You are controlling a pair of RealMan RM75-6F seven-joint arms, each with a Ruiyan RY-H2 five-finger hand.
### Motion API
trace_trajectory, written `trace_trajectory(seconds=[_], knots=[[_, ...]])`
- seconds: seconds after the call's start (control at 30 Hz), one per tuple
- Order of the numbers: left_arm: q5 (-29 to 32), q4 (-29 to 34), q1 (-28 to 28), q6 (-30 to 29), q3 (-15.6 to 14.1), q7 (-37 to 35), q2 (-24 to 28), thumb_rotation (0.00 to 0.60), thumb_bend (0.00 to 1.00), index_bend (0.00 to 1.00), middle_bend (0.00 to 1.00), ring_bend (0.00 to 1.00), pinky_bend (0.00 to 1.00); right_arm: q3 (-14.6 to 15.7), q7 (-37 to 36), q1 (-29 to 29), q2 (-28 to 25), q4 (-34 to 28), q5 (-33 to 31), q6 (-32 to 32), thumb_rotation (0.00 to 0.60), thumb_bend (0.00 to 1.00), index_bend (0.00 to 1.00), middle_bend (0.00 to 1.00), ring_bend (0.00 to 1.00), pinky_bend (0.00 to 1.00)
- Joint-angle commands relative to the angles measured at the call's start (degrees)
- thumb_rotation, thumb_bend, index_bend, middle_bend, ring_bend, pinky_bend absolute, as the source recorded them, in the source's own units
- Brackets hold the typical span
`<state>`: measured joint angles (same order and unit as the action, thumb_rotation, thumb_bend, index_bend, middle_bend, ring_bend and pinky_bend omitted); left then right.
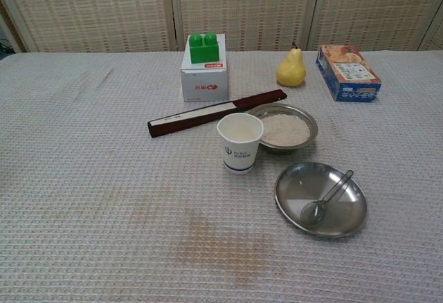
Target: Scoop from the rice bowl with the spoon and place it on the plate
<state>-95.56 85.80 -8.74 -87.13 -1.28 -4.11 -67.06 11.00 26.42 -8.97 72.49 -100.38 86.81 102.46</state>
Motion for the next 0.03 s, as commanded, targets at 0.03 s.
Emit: trace_trajectory(seconds=[0.03], knots=[[-0.5,-0.4,0.1,-0.5,0.1,0.3,-0.4,0.6,0.43,0.0,0.0,0.0,0.11,-1.2,-1.1,1.3,-1.8,-1.2,-0.7,-1.1,0.6,0.17,0.01,0.0,0.0,0.0]])
